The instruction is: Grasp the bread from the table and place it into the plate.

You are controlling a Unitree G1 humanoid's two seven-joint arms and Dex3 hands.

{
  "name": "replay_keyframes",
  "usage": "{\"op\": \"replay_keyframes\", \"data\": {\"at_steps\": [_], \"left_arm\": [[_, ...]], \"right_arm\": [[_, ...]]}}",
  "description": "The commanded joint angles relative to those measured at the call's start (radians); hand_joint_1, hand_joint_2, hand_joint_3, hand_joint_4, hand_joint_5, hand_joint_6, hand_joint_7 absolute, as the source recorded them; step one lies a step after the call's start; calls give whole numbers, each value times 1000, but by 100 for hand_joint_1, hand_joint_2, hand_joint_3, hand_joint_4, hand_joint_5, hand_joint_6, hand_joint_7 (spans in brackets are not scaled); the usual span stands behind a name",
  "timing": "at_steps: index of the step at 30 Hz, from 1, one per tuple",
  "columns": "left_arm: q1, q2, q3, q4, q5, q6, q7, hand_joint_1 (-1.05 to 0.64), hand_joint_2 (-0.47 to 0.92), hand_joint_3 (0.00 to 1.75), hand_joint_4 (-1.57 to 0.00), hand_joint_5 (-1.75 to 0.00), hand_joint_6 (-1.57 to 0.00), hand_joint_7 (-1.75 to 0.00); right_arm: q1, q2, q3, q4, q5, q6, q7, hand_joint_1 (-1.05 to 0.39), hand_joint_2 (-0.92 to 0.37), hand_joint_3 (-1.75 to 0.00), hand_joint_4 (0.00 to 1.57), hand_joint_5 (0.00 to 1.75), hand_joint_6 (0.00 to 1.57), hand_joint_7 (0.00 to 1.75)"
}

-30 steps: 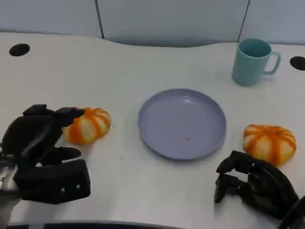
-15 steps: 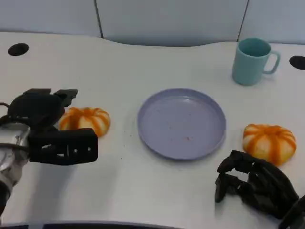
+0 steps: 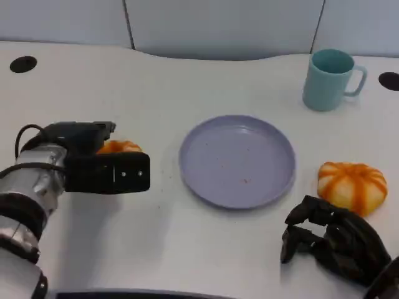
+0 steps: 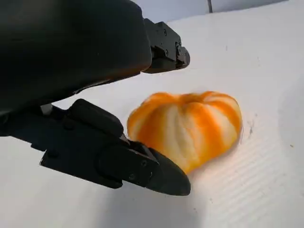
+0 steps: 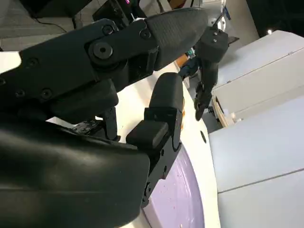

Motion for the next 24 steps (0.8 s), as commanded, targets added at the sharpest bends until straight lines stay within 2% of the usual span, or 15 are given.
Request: {"op": "replay_keyframes", "data": {"at_steps": [1, 6, 13, 24], "left_arm": [[-50, -14, -2, 44, -40, 41, -82, -87, 92, 1, 0, 0, -10, -1], [-74, -37, -14, 74, -48, 95, -133, -90, 91, 0, -1, 0, -12, -1], [-82, -60, -23, 96, -60, 120, -122, -84, 85, 0, -2, -1, -14, -1], [-81, -90, -57, 119, -56, 121, -97, -84, 85, 0, 0, 0, -13, 0]], "right_arm": [[53, -6, 11, 20, -23, 22, -17, -51, -92, -5, 61, 145, 70, 96], [62, -7, 18, -9, -22, 31, -17, -50, -92, -4, 61, 145, 70, 97], [65, -2, 11, 8, -10, 23, 4, -51, -92, -5, 61, 145, 69, 98], [64, -3, 5, 20, -6, 30, 12, -50, -92, -4, 62, 140, 70, 94]]}}
